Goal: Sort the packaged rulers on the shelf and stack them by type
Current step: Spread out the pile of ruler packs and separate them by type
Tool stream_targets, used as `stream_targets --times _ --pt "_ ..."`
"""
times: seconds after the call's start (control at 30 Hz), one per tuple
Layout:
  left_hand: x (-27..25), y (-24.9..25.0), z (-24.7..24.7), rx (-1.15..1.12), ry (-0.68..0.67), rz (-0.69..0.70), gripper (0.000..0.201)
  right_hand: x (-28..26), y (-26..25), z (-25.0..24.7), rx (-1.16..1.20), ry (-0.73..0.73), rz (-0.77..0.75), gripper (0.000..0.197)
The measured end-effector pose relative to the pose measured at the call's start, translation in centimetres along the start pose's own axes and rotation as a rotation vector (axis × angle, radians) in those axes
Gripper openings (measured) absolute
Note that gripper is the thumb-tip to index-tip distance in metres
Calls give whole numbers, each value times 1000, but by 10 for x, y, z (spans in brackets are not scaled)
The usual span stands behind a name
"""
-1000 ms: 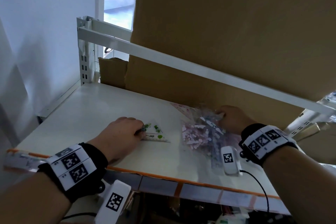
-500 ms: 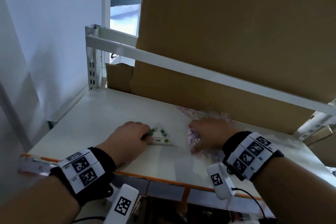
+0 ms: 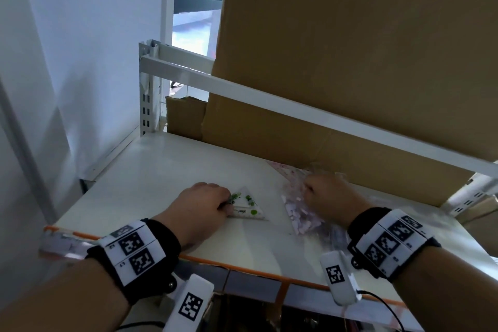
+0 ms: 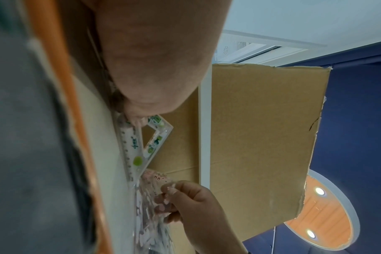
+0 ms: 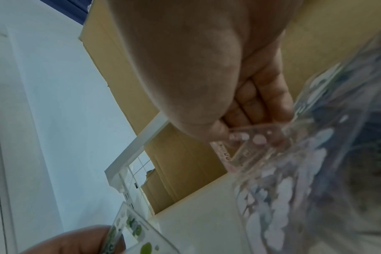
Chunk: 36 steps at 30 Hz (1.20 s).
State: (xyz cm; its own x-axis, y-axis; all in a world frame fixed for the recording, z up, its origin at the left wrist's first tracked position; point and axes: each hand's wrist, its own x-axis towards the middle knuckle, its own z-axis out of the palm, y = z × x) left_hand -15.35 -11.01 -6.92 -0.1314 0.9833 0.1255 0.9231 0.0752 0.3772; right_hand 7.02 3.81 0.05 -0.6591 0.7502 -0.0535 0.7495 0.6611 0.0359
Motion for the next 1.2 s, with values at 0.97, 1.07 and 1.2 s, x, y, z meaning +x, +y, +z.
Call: stream_targets --times 0.97,1.07,1.2 --pt "-7 8 -6 -135 -21 5 20 -27 -61 18 539 88 66 12" --pt "-8 7 -4 -50 -24 56 27 -26 -68 23 611 90 58 9" --pt "-9 5 -2 -94 8 60 26 -28 -56 19 851 165 166 18"
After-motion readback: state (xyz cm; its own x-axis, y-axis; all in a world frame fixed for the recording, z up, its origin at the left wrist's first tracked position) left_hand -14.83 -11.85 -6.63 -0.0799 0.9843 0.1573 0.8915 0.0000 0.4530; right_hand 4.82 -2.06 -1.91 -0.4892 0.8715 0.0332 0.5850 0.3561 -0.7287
